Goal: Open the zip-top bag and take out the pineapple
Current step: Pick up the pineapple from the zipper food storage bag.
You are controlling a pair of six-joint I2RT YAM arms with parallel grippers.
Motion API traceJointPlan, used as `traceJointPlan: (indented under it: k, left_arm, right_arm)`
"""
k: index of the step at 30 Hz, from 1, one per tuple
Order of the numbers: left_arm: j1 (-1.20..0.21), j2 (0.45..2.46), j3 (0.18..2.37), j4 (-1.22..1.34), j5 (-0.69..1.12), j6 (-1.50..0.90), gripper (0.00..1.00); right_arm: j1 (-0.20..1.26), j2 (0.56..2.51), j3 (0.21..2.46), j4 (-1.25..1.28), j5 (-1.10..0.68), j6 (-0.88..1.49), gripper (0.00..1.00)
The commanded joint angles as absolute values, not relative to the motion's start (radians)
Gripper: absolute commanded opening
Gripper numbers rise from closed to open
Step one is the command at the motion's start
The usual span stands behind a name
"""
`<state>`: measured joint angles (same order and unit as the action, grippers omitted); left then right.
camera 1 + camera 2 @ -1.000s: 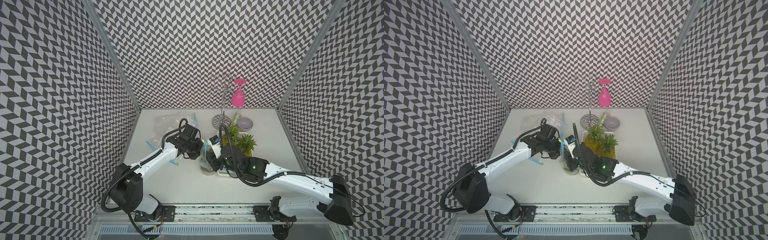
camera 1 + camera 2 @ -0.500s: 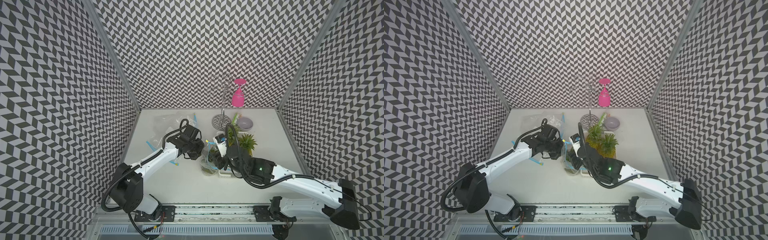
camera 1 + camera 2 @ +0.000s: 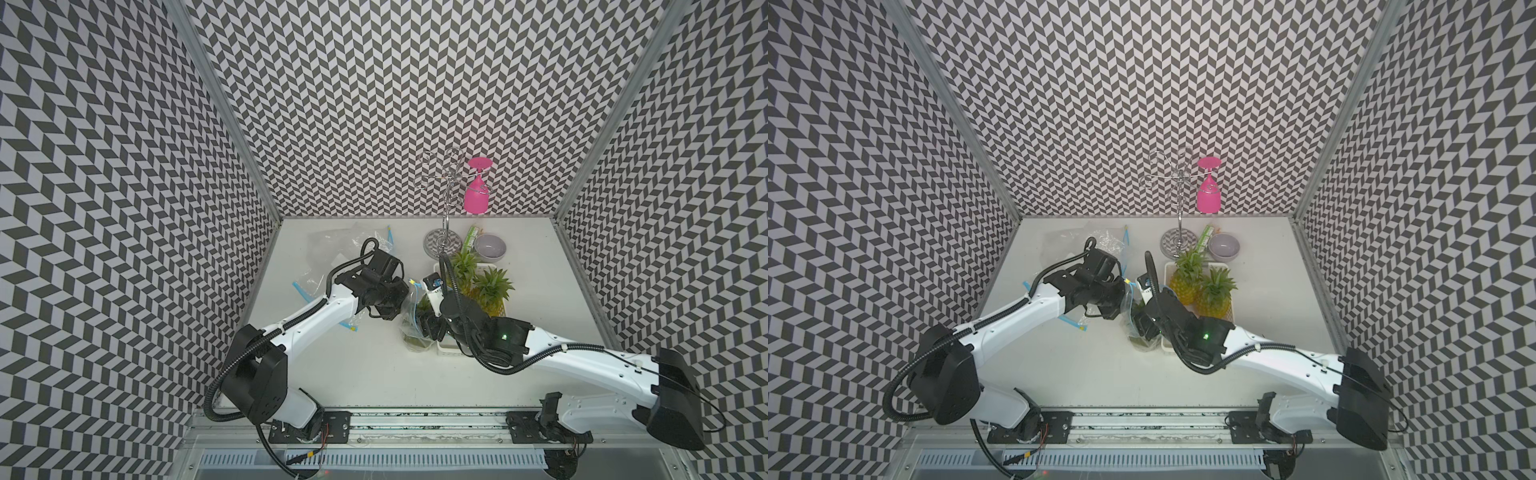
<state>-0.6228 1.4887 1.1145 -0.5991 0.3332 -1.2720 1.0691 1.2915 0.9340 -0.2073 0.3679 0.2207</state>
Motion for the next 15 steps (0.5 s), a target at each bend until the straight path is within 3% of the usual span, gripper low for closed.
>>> traceJointPlan:
  k: [1,7,10,12,14,15]
  left_arm:
    - [-0.650,1.513,1.122,-0.657,0.323,-1.266,0.00]
    - [-0.658,1.501,1.128,-0.658,0.323,-1.276,0.00]
    - [-0.660,1.497,1.134,-0.667,0.317,-1.276,0.00]
    - [-0.660,1.494,1.154,-0.689,0.294,-1.269,0.00]
    - [-0.660,1.488,1.186,-0.718,0.260,-1.263,0.00]
    - [-0.660,1.484,1.203,-0.730,0.241,-1.260,0.00]
  right_arm:
    - [1.056,1.336,0.929,-0.167,0.369,0.213,0.76]
    - [1.011,1.381,0.864,-0.097,0.340,0.223,0.75]
    - [0.999,1.399,0.884,-0.105,0.318,0.216,0.57]
    - [0.999,1.416,0.916,-0.152,0.299,0.217,0.37]
    - [1.001,1.418,0.936,-0.179,0.280,0.217,0.07]
    - [1.001,1.402,0.936,-0.176,0.282,0.223,0.00]
